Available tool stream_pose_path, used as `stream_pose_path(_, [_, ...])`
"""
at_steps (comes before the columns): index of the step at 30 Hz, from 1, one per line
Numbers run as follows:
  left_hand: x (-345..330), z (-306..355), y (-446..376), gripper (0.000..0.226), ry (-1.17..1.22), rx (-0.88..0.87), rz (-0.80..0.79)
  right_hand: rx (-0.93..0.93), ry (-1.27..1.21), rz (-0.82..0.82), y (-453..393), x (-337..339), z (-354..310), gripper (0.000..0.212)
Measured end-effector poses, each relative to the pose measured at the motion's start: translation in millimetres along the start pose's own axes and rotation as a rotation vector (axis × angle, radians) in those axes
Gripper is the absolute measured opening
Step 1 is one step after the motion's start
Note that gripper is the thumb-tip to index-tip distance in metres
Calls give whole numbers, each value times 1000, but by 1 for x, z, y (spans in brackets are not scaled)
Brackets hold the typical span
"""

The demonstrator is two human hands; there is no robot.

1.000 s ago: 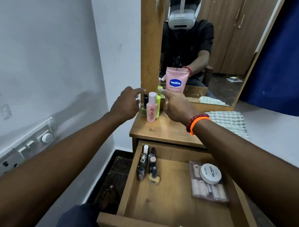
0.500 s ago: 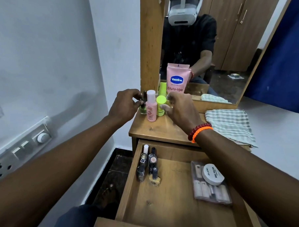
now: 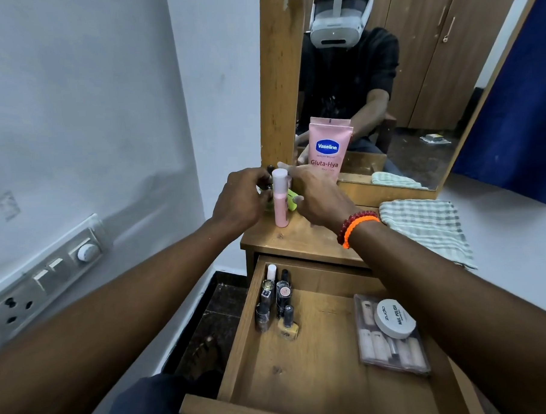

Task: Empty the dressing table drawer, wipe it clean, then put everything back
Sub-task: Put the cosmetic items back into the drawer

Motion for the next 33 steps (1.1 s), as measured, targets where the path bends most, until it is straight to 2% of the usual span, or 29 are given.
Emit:
stream_pose_path(6, [-4, 2, -1, 22, 18, 31, 9, -45, 27, -83, -9, -11, 1, 54])
stream_pose_path(12, [-4, 3, 3, 22, 43, 30, 32, -43, 112, -67, -15, -21, 8, 37])
stream_pose_path(16, [-1, 1, 1, 21, 45, 43, 41, -33, 180, -84, -19, -27, 8, 41])
stream_pose_path(20, [0, 1, 1, 20, 37, 61, 39, -46, 121, -84, -14, -26, 7, 35])
stream_pose_path(30, [20, 13, 5, 12, 61, 85, 61, -200, -107, 144, 28, -4, 22, 24])
stream_pose_path(33, [36, 19, 8, 13, 49, 107, 88, -279, -223, 215, 46, 4, 29, 32])
Point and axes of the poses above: each hand's wrist, its own y-axis away from the middle knuckle, its own x-axis out of the back of the hand, z = x × y, the point moved 4 cm from there along -y, towards the middle knuckle, and after that the axes turned 1 degree about -z, right-handed, at the moved point
